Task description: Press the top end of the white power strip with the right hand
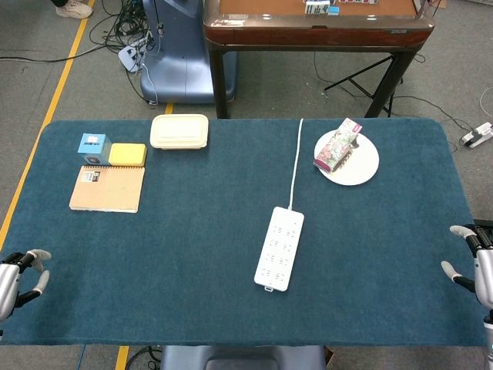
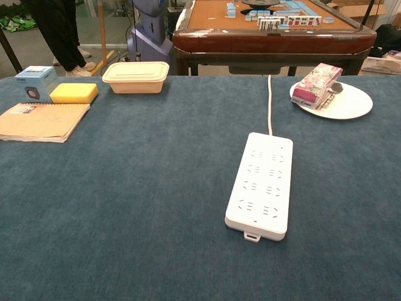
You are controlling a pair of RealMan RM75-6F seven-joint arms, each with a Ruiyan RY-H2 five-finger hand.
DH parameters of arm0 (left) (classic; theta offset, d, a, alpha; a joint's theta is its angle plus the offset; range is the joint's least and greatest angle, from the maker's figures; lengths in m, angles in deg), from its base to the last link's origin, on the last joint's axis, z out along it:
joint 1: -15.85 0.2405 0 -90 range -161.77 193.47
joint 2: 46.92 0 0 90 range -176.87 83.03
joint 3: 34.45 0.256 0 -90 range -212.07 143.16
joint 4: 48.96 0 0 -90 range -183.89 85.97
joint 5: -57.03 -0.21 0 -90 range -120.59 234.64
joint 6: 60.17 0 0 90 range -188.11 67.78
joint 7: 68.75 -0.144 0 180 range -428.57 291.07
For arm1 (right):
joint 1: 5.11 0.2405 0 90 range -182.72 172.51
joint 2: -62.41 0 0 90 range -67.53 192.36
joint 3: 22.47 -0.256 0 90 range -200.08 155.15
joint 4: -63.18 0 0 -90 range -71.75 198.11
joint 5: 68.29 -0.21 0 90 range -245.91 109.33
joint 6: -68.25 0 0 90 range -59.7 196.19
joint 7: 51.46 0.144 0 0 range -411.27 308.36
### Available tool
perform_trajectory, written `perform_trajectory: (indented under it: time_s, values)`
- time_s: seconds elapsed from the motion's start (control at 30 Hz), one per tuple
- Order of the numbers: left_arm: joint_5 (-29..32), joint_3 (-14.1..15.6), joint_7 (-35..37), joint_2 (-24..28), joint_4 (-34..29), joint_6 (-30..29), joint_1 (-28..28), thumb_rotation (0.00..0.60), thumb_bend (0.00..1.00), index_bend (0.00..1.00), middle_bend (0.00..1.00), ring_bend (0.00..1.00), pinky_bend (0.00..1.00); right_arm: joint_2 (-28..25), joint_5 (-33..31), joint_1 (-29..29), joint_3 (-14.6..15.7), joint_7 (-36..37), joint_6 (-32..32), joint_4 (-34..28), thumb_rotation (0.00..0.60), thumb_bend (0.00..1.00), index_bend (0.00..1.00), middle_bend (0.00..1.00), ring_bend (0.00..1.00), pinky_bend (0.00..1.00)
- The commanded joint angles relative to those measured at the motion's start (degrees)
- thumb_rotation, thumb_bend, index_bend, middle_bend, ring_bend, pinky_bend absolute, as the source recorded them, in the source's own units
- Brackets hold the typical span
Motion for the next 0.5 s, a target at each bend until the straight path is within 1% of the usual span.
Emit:
perform_trajectory:
  time_s: [0.03, 0.13, 0.27, 0.33, 0.4, 0.43, 0.5]
  values:
    - [-0.07, 0.00, -0.08, -0.06, 0.04, 0.04, -0.03, 0.600, 0.41, 0.51, 0.56, 0.47, 0.68, 0.00, 0.38, -0.01, 0.15, 0.11, -0.06, 0.15, 0.600, 0.06, 0.32, 0.32, 0.43, 0.58]
    - [-0.20, 0.10, -0.34, -0.14, 0.06, 0.15, -0.08, 0.600, 0.41, 0.52, 0.56, 0.47, 0.68, 0.33, 0.54, -0.04, 0.07, 0.05, 0.09, 0.42, 0.600, 0.05, 0.32, 0.33, 0.43, 0.58]
    - [-0.51, 0.06, -0.41, -0.22, -0.05, -0.03, -0.16, 0.600, 0.41, 0.52, 0.56, 0.47, 0.68, 0.33, 1.58, 0.52, 0.38, 2.75, -0.97, 0.89, 0.600, 0.05, 0.32, 0.33, 0.43, 0.58]
    - [-0.33, 0.04, -0.44, -0.27, 0.03, 0.16, -0.20, 0.600, 0.41, 0.52, 0.56, 0.47, 0.68, 0.39, 2.01, 1.06, 0.29, 3.72, -1.60, 1.38, 0.600, 0.06, 0.32, 0.34, 0.45, 0.64]
    - [-0.12, -0.02, -0.42, -0.24, -0.03, 0.36, -0.26, 0.600, 0.41, 0.52, 0.56, 0.47, 0.68, 0.90, 2.76, 1.92, -0.08, 3.92, -1.93, 2.20, 0.600, 0.06, 0.32, 0.39, 0.52, 0.76]
    - [-0.13, -0.07, -0.42, -0.24, -0.10, 0.30, -0.27, 0.600, 0.41, 0.52, 0.56, 0.47, 0.68, 1.23, 3.02, 2.37, -0.28, 3.76, -2.14, 2.49, 0.600, 0.06, 0.32, 0.41, 0.56, 0.78]
    - [-0.56, -0.10, -0.27, -0.41, -0.02, -0.14, -0.27, 0.600, 0.41, 0.52, 0.56, 0.47, 0.68, 1.43, 3.59, 3.62, -0.52, 2.85, -3.40, 2.39, 0.600, 0.08, 0.32, 0.50, 0.67, 0.84]
